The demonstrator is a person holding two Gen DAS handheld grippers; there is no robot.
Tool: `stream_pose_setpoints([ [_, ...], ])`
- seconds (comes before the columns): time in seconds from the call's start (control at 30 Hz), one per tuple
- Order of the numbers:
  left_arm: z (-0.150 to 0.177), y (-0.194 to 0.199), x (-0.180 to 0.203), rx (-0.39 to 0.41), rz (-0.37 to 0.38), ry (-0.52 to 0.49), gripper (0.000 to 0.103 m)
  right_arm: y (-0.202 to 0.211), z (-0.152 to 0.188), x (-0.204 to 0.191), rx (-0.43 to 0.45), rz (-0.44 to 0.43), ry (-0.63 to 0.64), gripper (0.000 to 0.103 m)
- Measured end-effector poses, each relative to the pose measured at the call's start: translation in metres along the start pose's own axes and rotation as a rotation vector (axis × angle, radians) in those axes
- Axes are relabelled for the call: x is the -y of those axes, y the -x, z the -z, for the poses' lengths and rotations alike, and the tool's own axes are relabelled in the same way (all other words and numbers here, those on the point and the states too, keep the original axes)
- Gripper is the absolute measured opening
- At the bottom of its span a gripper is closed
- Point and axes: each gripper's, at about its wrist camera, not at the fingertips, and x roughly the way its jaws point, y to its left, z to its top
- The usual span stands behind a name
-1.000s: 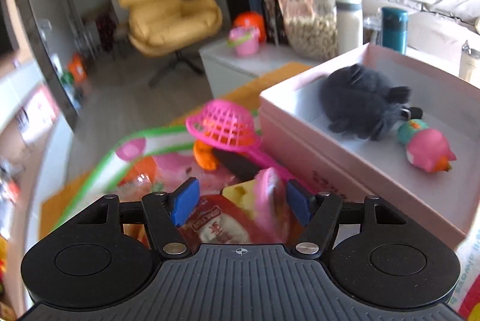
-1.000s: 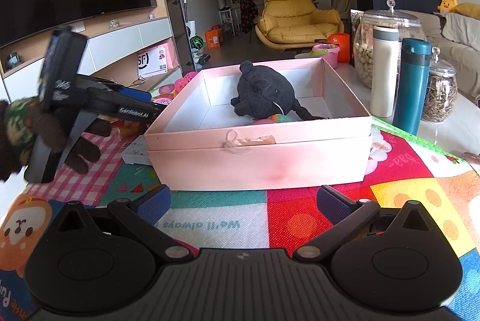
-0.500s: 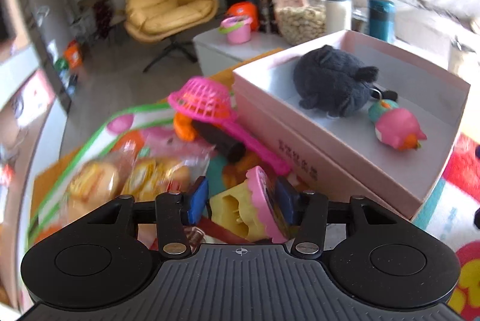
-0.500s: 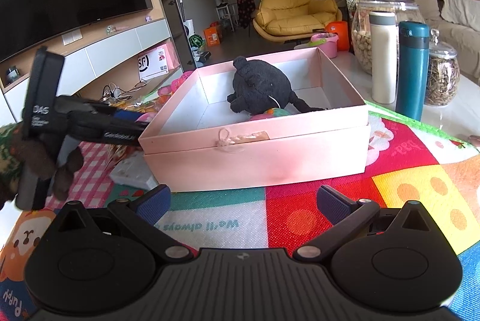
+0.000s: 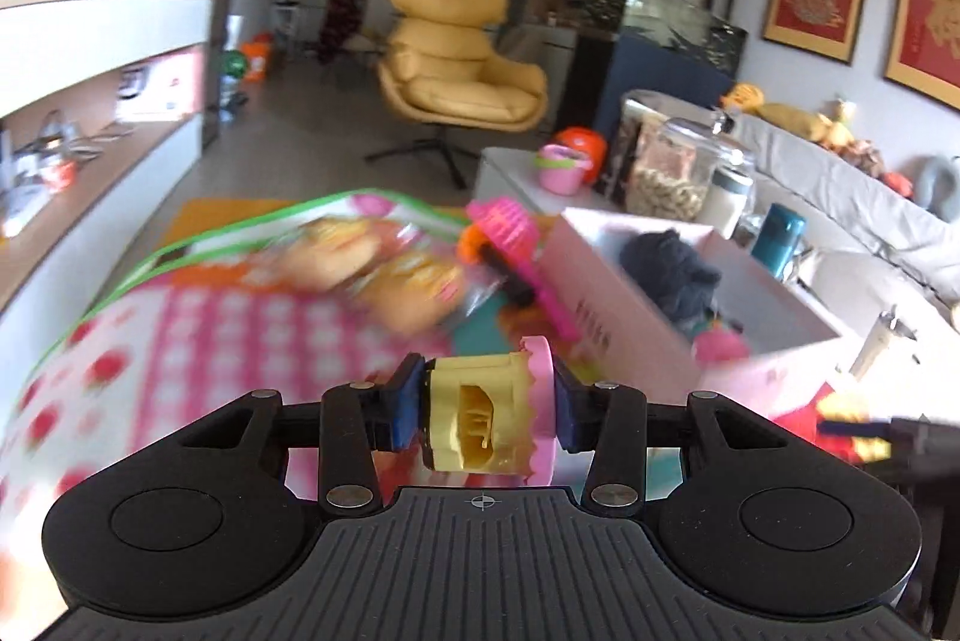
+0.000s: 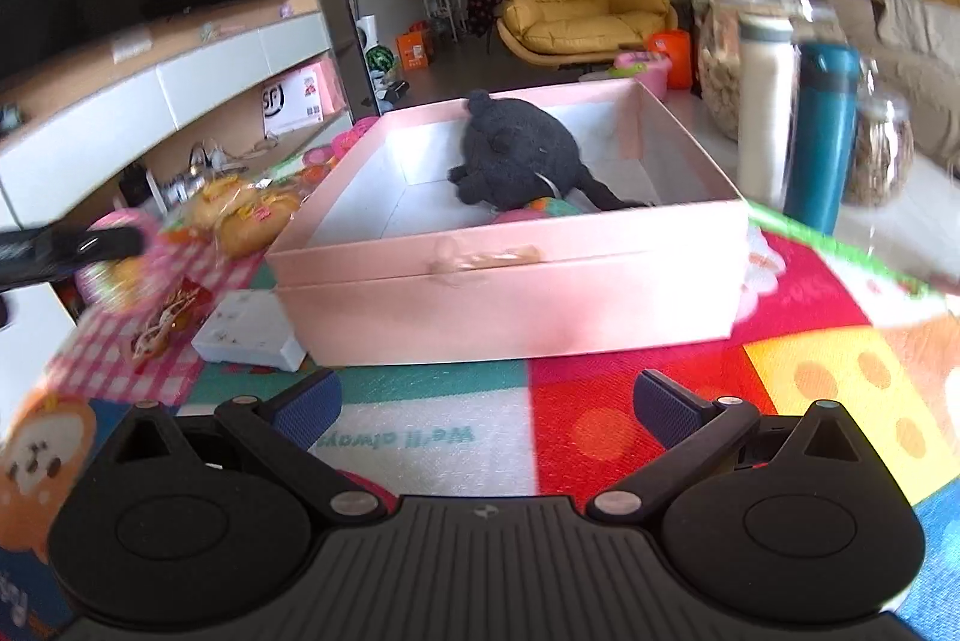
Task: Organize objects
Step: 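Grasp the yellow sponge with pink edge using the left tool, then grasp the white rectangular device with the right tool while the left tool holds the sponge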
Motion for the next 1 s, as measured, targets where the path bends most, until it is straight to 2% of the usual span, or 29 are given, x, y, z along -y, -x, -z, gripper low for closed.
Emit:
stream_pose_setpoints([
  [0.17, 0.030, 0.036, -0.026, 0.061, -0.057, 0.139, 0.047, -0.001, -0.001, -0.068, -0.024, -0.106, 0.155, 0.103],
  [0.27, 0.043, 0.049, -0.042, 0.117, -0.095, 0.194, 0.047, -0.013, -0.004, -0.110, -0.039, -0.102, 0.231, 0.099],
  [0.3, 0.047, 0.051, -0.047, 0.124, -0.100, 0.202, 0.047, -0.017, -0.005, -0.120, -0.045, -0.096, 0.251, 0.095],
  [0.37, 0.054, 0.052, -0.055, 0.124, -0.102, 0.218, 0.047, -0.026, -0.007, -0.137, -0.060, -0.066, 0.263, 0.095],
  [0.5, 0.065, 0.050, -0.071, 0.130, -0.076, 0.275, 0.047, -0.049, -0.013, -0.146, -0.110, 0.029, 0.165, 0.095],
  [0.6, 0.069, 0.052, -0.080, 0.144, -0.044, 0.307, 0.047, -0.063, -0.014, -0.148, -0.150, 0.045, 0.101, 0.088],
  [0.77, 0.072, 0.048, -0.080, 0.146, -0.026, 0.331, 0.047, -0.077, -0.016, -0.160, -0.128, 0.112, 0.099, 0.088],
  [0.9, 0.074, 0.049, -0.080, 0.152, -0.022, 0.337, 0.047, -0.084, -0.021, -0.159, -0.121, 0.117, 0.079, 0.088],
  [0.97, 0.074, 0.049, -0.080, 0.150, -0.025, 0.337, 0.047, -0.083, -0.021, -0.159, -0.114, 0.111, 0.094, 0.078],
  [1.0, 0.073, 0.049, -0.079, 0.150, -0.026, 0.336, 0.047, -0.081, -0.022, -0.160, -0.120, 0.093, 0.112, 0.078],
])
